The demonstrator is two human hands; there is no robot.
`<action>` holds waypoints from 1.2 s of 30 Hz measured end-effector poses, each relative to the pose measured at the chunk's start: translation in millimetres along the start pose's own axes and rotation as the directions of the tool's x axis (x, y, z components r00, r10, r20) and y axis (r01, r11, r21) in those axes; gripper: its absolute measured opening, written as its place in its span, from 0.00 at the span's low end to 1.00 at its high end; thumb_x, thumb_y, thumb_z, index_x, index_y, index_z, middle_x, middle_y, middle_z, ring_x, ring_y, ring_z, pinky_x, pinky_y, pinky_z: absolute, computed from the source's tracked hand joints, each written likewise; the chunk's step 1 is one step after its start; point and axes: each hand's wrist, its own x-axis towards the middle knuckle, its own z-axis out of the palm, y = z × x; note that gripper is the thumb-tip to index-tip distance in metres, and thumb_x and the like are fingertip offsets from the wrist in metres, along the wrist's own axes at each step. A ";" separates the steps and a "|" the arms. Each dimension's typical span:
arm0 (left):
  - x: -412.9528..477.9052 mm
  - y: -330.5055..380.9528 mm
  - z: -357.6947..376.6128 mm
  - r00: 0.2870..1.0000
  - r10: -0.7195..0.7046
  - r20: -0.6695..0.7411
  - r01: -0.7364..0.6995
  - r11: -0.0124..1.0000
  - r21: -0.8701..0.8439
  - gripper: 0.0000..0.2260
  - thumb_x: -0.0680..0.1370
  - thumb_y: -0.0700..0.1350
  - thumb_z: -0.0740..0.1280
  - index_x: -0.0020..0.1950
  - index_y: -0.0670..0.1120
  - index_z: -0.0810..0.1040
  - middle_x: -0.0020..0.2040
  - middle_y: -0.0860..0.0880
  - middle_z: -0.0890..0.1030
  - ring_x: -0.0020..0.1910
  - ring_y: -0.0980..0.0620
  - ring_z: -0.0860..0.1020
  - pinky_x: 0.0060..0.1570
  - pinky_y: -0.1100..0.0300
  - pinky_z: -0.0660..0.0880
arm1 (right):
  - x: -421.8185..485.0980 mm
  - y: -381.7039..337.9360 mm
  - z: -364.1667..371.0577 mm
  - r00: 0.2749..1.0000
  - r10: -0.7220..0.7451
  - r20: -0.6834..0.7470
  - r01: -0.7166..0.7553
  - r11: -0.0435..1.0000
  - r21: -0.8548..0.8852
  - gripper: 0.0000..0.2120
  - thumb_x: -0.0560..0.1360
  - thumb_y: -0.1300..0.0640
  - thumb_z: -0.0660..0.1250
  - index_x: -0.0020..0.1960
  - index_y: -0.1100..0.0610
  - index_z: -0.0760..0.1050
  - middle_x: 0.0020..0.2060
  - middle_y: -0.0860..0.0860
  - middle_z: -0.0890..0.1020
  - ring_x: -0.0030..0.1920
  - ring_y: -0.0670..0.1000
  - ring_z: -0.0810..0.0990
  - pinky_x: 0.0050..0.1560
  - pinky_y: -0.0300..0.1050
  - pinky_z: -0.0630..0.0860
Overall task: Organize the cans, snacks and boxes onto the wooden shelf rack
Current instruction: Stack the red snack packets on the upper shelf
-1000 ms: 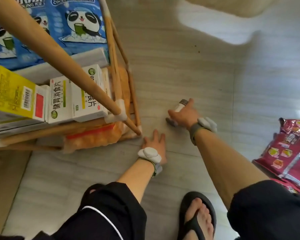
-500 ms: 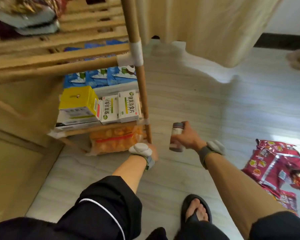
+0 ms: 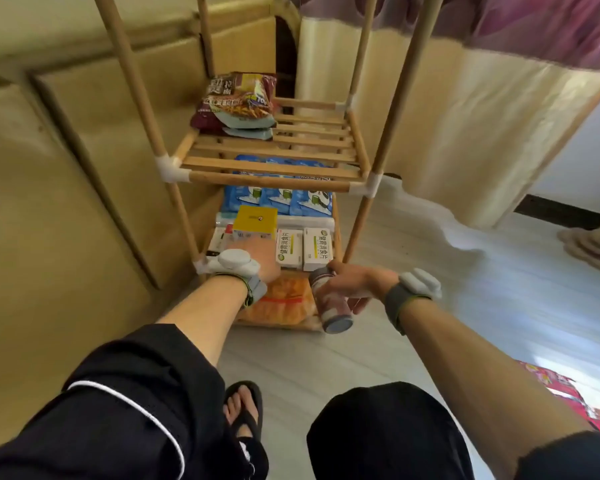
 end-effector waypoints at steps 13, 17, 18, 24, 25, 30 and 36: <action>-7.6 -50.4 5.7 0.960 -0.154 -0.235 0.128 0.984 -0.122 0.37 0.76 0.48 0.67 0.79 0.58 0.51 0.79 0.45 0.53 0.74 0.40 0.60 0.67 0.45 0.66 | 37.4 -73.3 6.7 0.798 -0.169 -0.579 0.235 0.971 0.041 0.44 0.70 0.49 0.74 0.78 0.49 0.53 0.62 0.54 0.76 0.59 0.58 0.78 0.59 0.51 0.76; -0.6 -50.3 8.2 0.979 -0.124 -0.161 0.105 0.987 -0.123 0.39 0.75 0.49 0.69 0.80 0.58 0.50 0.80 0.43 0.49 0.76 0.39 0.56 0.72 0.42 0.61 | 53.6 -80.1 15.8 0.725 -0.214 -0.655 0.303 0.953 0.023 0.42 0.69 0.49 0.75 0.76 0.50 0.56 0.63 0.53 0.76 0.60 0.58 0.78 0.62 0.58 0.76; 1.0 -50.7 9.0 0.983 -0.120 -0.142 0.102 0.986 -0.130 0.39 0.75 0.49 0.69 0.80 0.58 0.50 0.80 0.44 0.48 0.77 0.39 0.55 0.73 0.42 0.59 | 57.9 -82.4 17.6 0.716 -0.218 -0.663 0.308 0.951 0.020 0.42 0.70 0.48 0.75 0.76 0.51 0.57 0.63 0.54 0.76 0.60 0.58 0.78 0.62 0.57 0.77; 3.5 -47.9 13.1 0.984 -0.131 -0.119 0.113 0.983 -0.147 0.41 0.75 0.49 0.69 0.80 0.59 0.48 0.81 0.45 0.46 0.78 0.39 0.53 0.71 0.42 0.60 | 76.4 -83.4 20.2 0.737 -0.123 -0.665 0.164 0.987 -0.002 0.31 0.77 0.49 0.69 0.74 0.55 0.60 0.60 0.60 0.80 0.60 0.63 0.79 0.57 0.54 0.76; 4.4 -48.9 14.3 0.984 -0.131 -0.120 0.112 0.982 -0.150 0.41 0.75 0.49 0.69 0.80 0.59 0.47 0.81 0.45 0.46 0.78 0.39 0.53 0.71 0.41 0.60 | 80.6 -83.1 19.8 0.733 -0.115 -0.670 0.136 0.991 -0.021 0.27 0.78 0.51 0.68 0.72 0.56 0.63 0.59 0.61 0.81 0.60 0.63 0.79 0.56 0.52 0.76; 6.9 -52.1 14.5 0.986 -0.121 -0.110 0.102 0.981 -0.166 0.41 0.75 0.49 0.69 0.80 0.60 0.48 0.81 0.45 0.46 0.78 0.39 0.54 0.71 0.41 0.60 | 91.4 -82.4 18.4 0.745 -0.204 -0.635 0.103 0.976 -0.192 0.15 0.80 0.52 0.62 0.63 0.56 0.77 0.57 0.59 0.83 0.59 0.61 0.79 0.56 0.49 0.75; 3.2 -50.4 12.5 0.988 -0.123 -0.090 0.107 0.981 -0.162 0.40 0.75 0.48 0.69 0.80 0.60 0.48 0.81 0.45 0.46 0.78 0.39 0.53 0.72 0.41 0.60 | 87.8 -59.8 24.6 0.792 -0.209 -0.574 0.048 0.958 -0.282 0.26 0.74 0.44 0.63 0.71 0.50 0.70 0.70 0.56 0.72 0.71 0.63 0.66 0.70 0.57 0.66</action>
